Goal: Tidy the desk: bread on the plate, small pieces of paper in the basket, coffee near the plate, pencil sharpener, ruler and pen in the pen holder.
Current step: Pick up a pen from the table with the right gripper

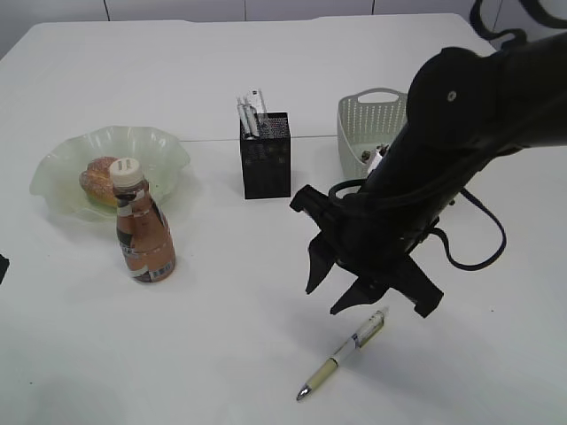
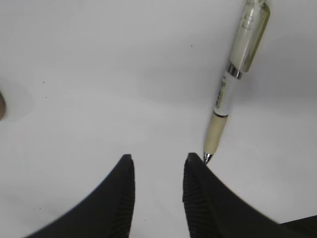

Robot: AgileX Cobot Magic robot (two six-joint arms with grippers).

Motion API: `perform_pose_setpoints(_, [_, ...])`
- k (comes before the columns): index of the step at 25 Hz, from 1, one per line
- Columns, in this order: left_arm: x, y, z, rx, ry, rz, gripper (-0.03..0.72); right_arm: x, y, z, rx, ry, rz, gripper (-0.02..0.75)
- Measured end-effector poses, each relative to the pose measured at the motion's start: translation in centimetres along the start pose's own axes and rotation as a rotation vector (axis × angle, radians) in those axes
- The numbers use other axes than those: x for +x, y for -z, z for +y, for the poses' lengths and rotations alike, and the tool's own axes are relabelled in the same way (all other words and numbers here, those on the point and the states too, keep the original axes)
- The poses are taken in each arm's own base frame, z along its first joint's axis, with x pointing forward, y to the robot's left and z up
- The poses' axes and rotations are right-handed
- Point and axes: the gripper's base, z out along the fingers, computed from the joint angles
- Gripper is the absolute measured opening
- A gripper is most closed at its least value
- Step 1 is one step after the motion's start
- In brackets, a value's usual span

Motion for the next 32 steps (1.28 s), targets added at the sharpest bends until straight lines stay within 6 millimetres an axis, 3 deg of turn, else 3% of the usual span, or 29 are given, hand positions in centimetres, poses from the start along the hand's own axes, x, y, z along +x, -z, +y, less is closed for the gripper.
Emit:
perform_pose_setpoints(7, [0.0,0.0,0.0,0.000,0.000,0.002,0.276,-0.6,-2.5,-0.9,0.106,-0.001,0.019,0.247])
perform_pose_setpoints(11, [0.0,0.0,0.0,0.000,0.000,0.002,0.276,-1.3,-2.7,-1.6,0.188,0.047,-0.040,0.254])
perform_pose_setpoints(18, [0.0,0.0,0.0,0.000,0.000,-0.001,0.276,-2.3,-2.9,-2.2,0.257,0.025,-0.142,0.356])
perform_pose_setpoints(32, [0.0,0.0,0.0,0.001,0.001,-0.004,0.276,-3.2,-5.6,-2.6,0.274,-0.021,-0.155,0.365])
